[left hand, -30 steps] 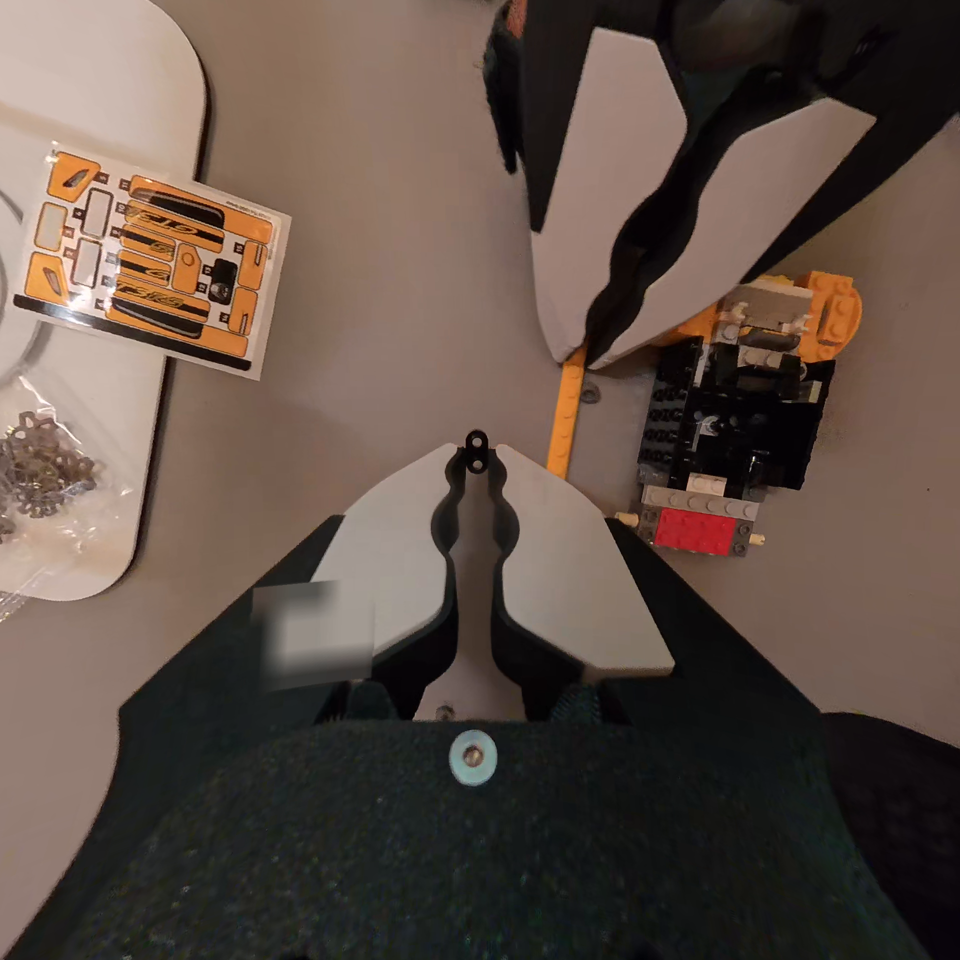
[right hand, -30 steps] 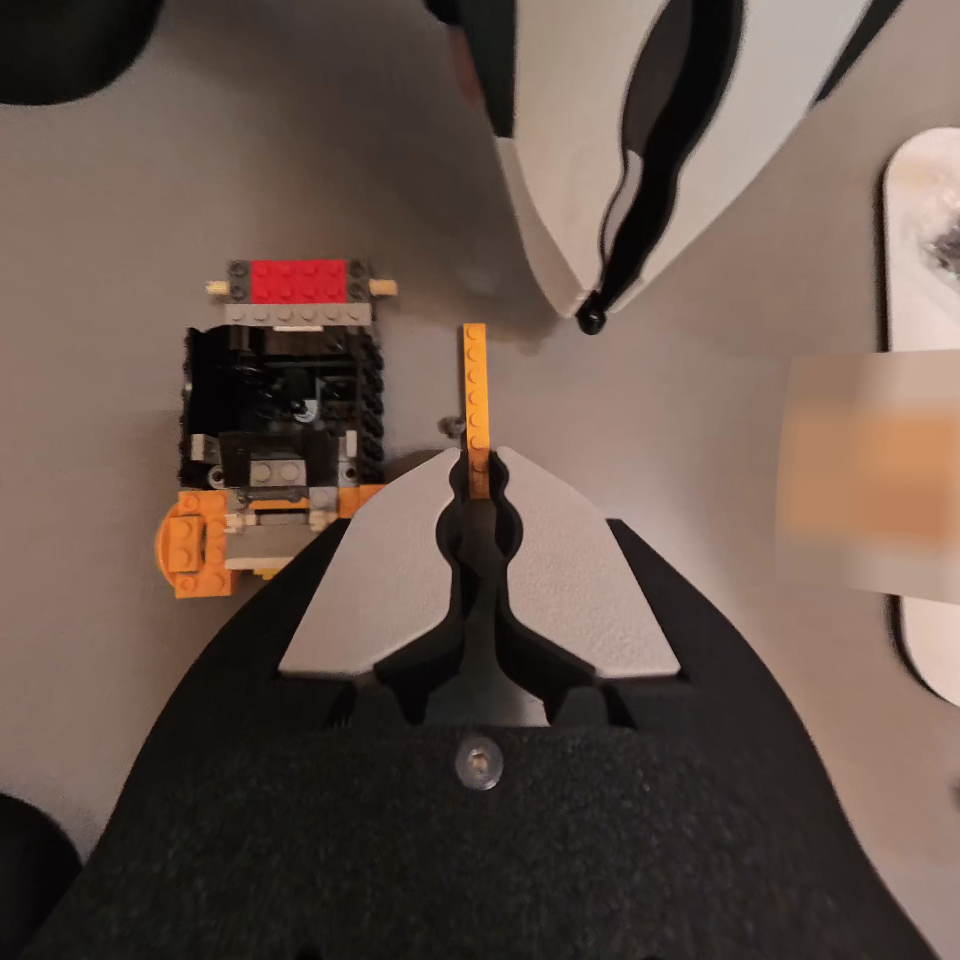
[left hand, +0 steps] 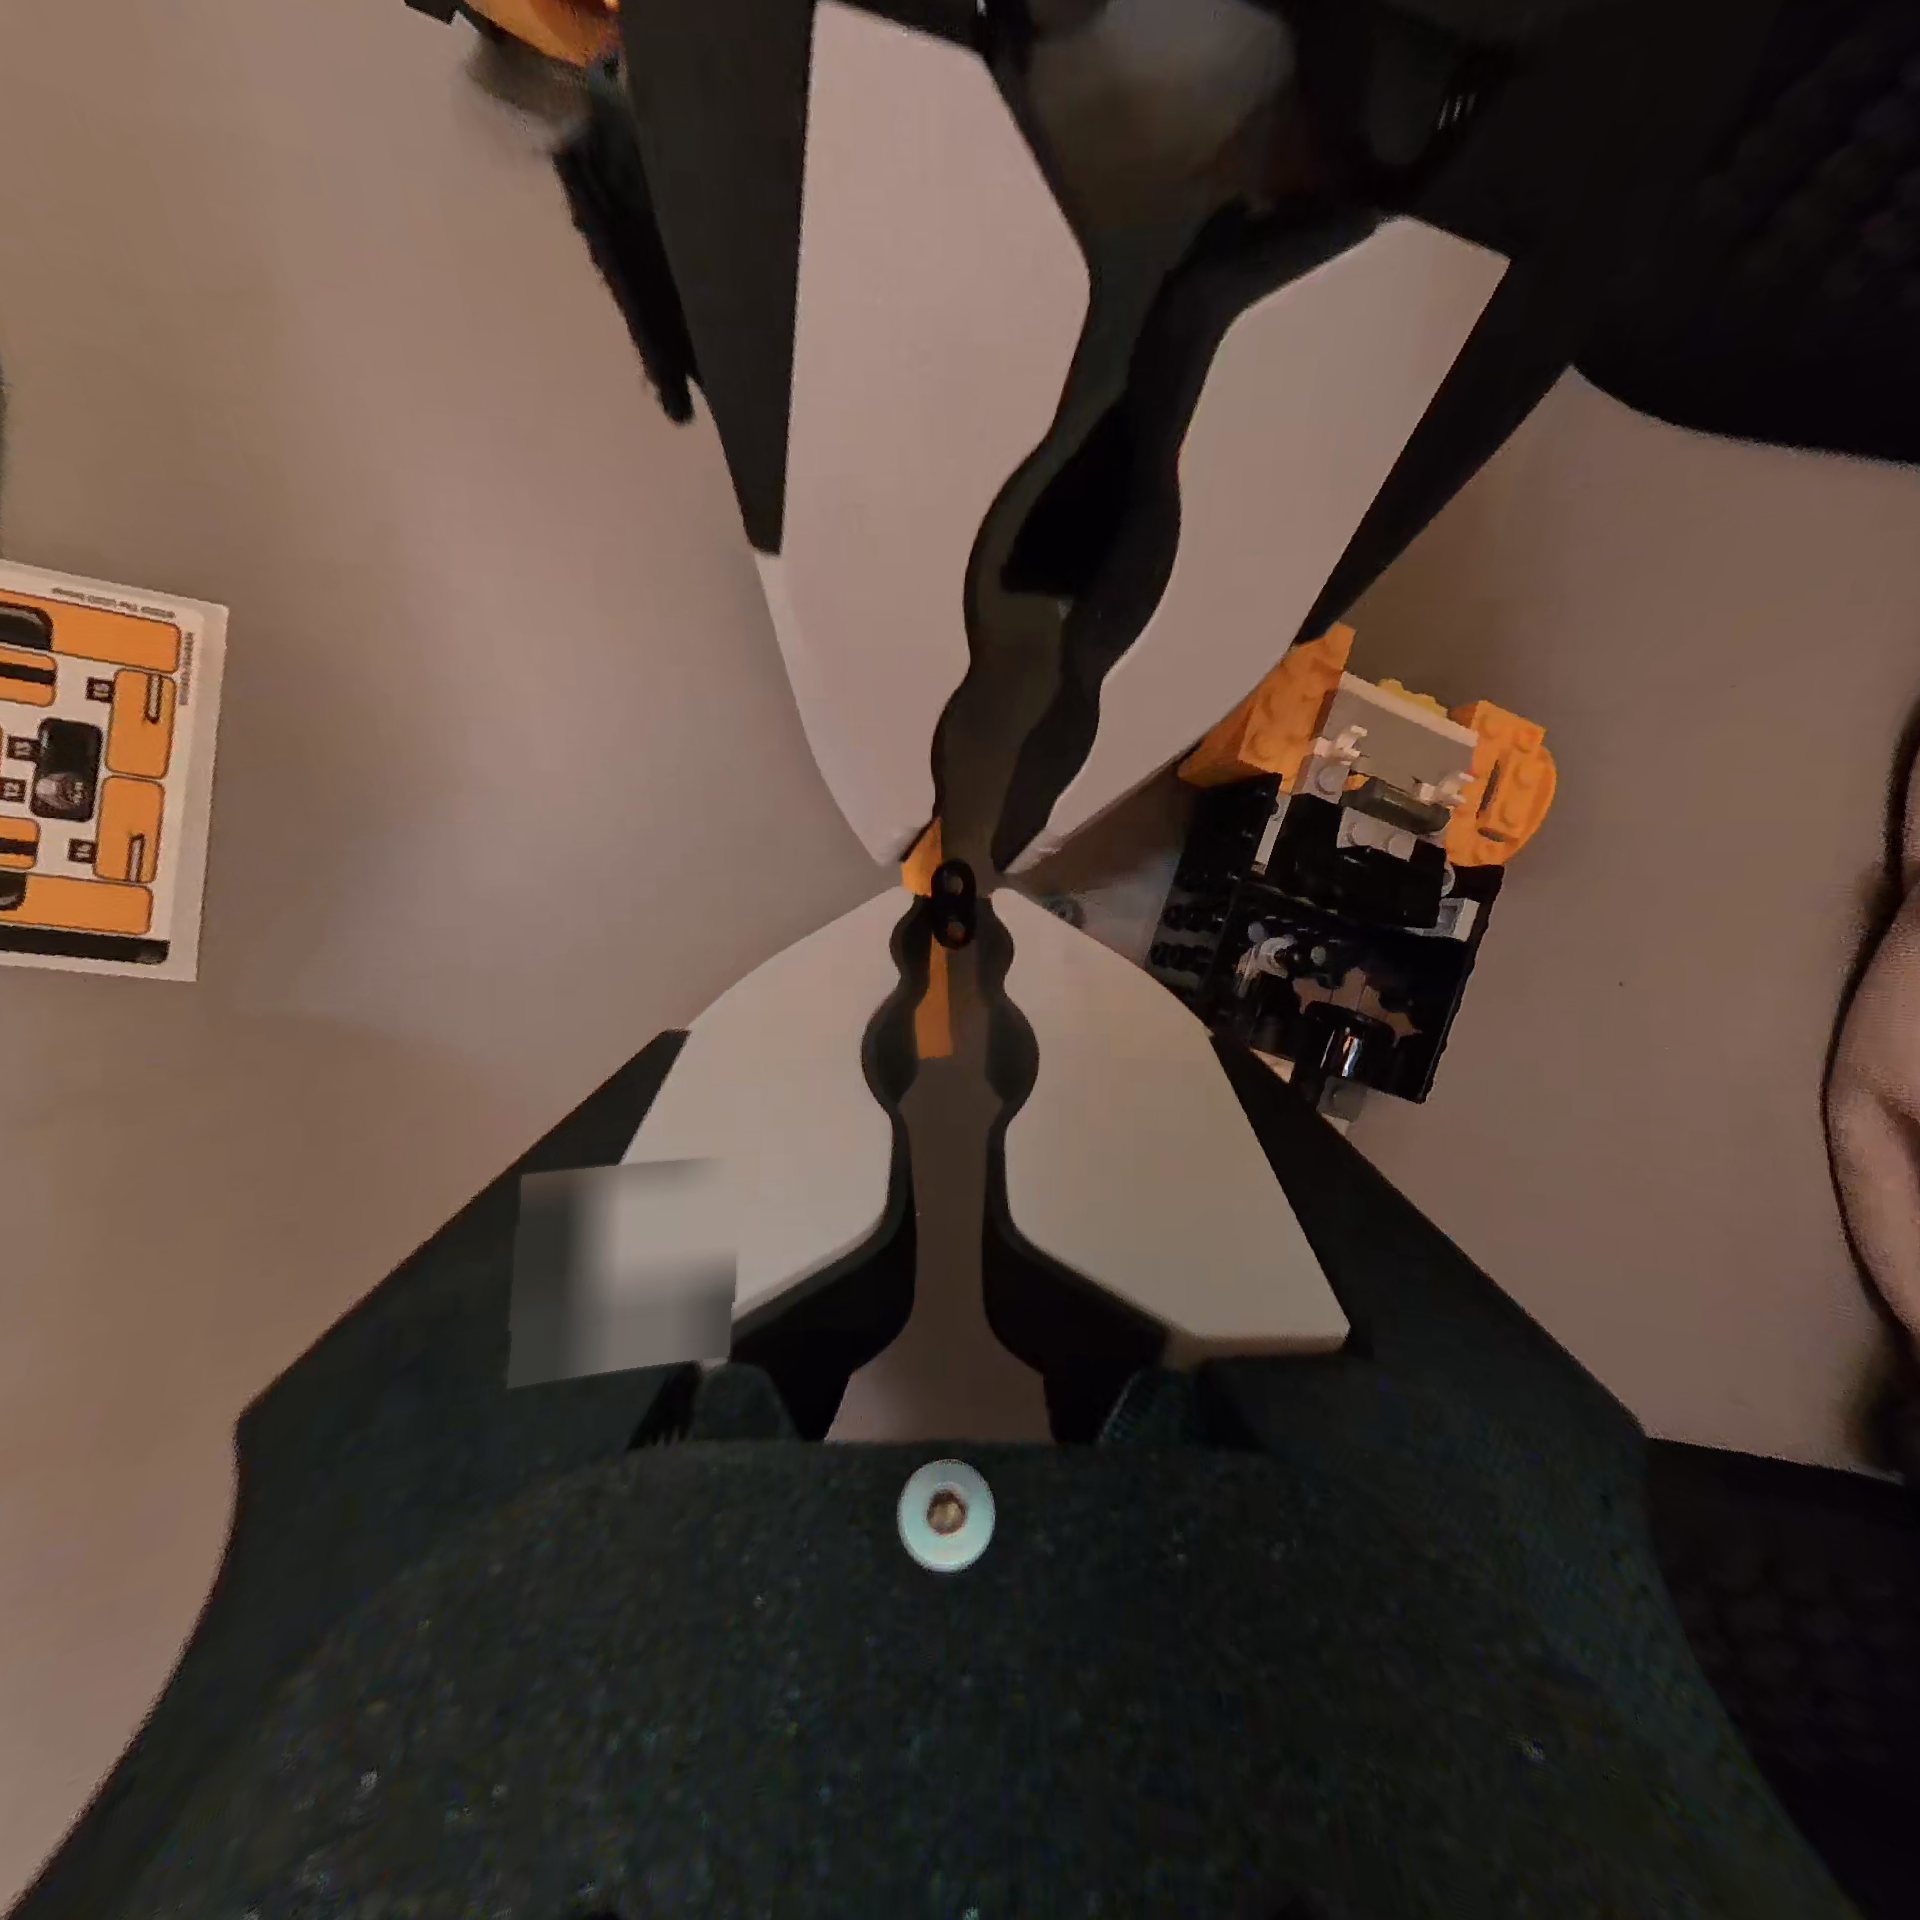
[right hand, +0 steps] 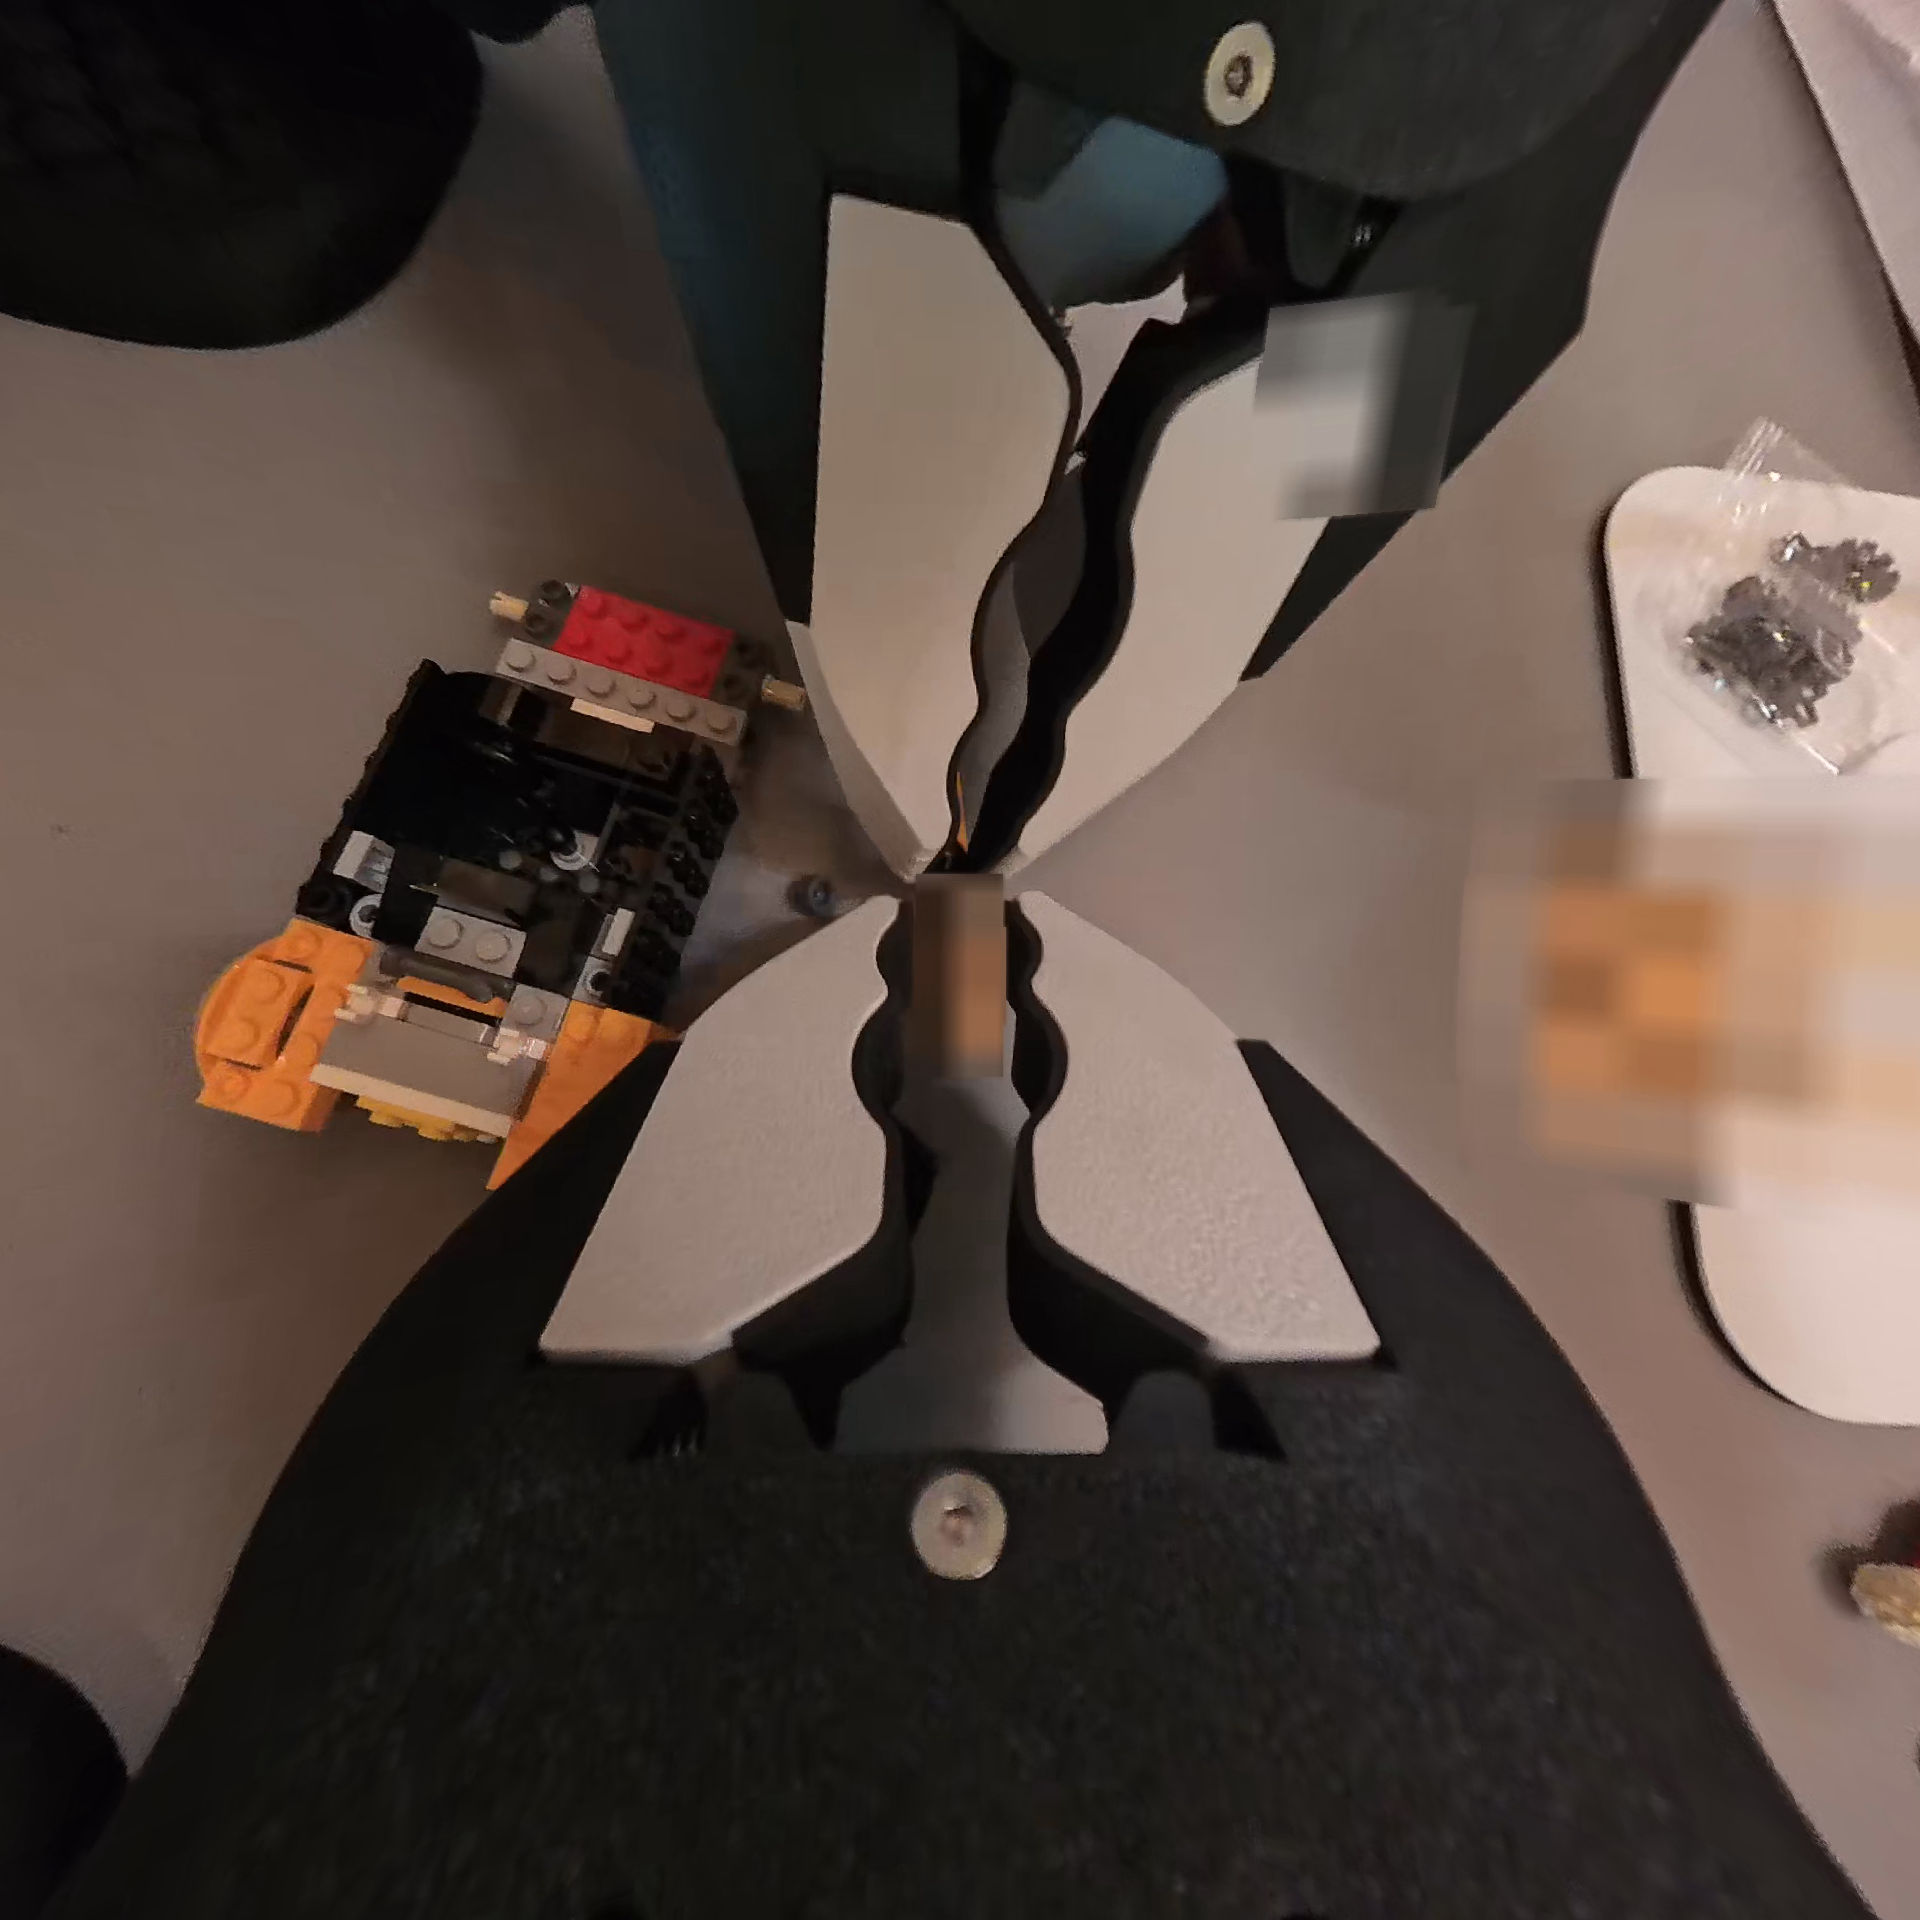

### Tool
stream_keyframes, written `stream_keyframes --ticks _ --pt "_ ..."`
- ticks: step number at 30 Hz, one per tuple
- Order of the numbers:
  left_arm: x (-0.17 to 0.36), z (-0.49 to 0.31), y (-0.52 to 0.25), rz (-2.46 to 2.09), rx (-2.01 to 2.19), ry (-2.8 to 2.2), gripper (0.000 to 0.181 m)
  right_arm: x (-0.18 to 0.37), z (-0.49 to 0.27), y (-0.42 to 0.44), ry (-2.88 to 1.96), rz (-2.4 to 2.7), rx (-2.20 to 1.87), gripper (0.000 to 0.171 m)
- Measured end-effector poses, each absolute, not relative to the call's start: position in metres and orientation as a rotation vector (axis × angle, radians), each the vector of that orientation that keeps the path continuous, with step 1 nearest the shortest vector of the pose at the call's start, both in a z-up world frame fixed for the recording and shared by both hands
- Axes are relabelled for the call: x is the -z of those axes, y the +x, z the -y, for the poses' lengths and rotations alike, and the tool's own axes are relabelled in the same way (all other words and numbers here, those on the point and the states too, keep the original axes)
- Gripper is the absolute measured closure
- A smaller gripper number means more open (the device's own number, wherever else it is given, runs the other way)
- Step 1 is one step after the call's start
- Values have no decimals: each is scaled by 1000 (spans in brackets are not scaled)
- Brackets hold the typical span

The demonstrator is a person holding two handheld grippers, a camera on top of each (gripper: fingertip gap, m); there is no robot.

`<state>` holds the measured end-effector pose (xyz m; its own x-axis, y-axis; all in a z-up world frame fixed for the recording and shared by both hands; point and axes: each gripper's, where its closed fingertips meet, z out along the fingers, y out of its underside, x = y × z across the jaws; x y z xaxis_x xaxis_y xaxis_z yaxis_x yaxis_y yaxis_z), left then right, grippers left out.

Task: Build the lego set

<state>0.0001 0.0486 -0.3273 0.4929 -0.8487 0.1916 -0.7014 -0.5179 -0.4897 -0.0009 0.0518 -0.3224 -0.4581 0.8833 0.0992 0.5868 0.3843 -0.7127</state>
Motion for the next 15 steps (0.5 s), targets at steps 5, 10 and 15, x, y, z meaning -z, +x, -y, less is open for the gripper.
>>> stream_keyframes --ticks 5,10,15 --pt "328 -48 1 -1309 584 -2388 173 324 -50 -2 -1245 2178 -850 162" --pt "329 -48 1 -1318 569 -2388 174 324 -49 -2 -1246 2183 -860 165" --pt "330 -50 -1 -1308 553 -2385 171 326 -54 -1 -1263 2181 -839 166"
